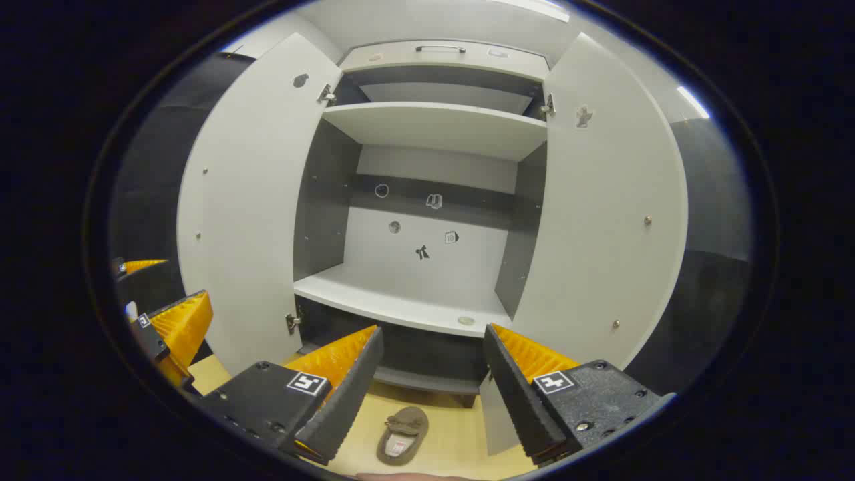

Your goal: Grab one shoe with the right hand and put it into the shoe cabinet, grab the other shoe with the left hand and put it into the shoe cabinet; then close the right door with the right hand and the left door with the left hand.

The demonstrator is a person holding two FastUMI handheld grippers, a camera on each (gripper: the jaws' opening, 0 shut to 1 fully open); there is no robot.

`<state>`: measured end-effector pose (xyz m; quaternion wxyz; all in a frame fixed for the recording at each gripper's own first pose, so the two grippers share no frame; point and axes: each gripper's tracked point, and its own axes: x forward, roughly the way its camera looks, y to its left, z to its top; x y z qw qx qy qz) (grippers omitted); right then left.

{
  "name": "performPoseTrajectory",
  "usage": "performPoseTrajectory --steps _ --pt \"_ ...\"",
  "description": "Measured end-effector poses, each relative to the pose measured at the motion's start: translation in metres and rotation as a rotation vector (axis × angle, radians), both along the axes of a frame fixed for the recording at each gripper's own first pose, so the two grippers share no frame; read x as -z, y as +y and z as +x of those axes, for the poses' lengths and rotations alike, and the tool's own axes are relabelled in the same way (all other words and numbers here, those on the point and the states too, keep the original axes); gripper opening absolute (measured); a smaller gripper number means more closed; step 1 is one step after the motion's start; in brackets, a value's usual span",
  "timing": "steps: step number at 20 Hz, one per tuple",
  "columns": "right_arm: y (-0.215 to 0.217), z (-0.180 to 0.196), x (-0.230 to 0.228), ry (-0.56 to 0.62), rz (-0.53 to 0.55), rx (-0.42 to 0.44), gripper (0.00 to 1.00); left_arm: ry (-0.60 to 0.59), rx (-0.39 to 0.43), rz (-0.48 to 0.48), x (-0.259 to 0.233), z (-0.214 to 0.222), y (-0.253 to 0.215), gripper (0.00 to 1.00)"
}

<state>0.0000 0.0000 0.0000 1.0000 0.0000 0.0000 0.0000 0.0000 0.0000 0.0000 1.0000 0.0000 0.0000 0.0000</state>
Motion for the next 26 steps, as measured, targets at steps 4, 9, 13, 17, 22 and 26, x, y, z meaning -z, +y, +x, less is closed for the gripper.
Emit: performPoseTrajectory --steps 4,9,13,17,22,26 --pt "-0.001 0.0 0.002 0.005 -0.004 0.006 0.97 0.009 0.001 -0.003 0.002 0.001 0.001 0.96" --pt "0.002 0.005 0.004 0.01 0.0 -0.003 0.97 0.013 -0.017 0.0 0.005 0.0 0.005 0.96" --pt "0.006 0.008 0.009 0.023 -0.007 -0.014 0.97 0.029 -0.024 0.001 0.012 -0.001 0.005 0.96" --pt "0.01 0.008 0.006 0.011 -0.005 -0.022 0.98 0.024 -0.041 0.011 0.011 -0.003 0.01 0.96" --pt "0.014 0.009 0.033 0.026 -0.021 -0.038 0.97 0.054 -0.045 0.013 0.029 -0.008 0.016 0.96" --pt "0.022 0.025 0.078 0.1 -0.013 -0.066 0.97 0.1 -0.054 0.006 0.04 -0.008 0.024 0.96"
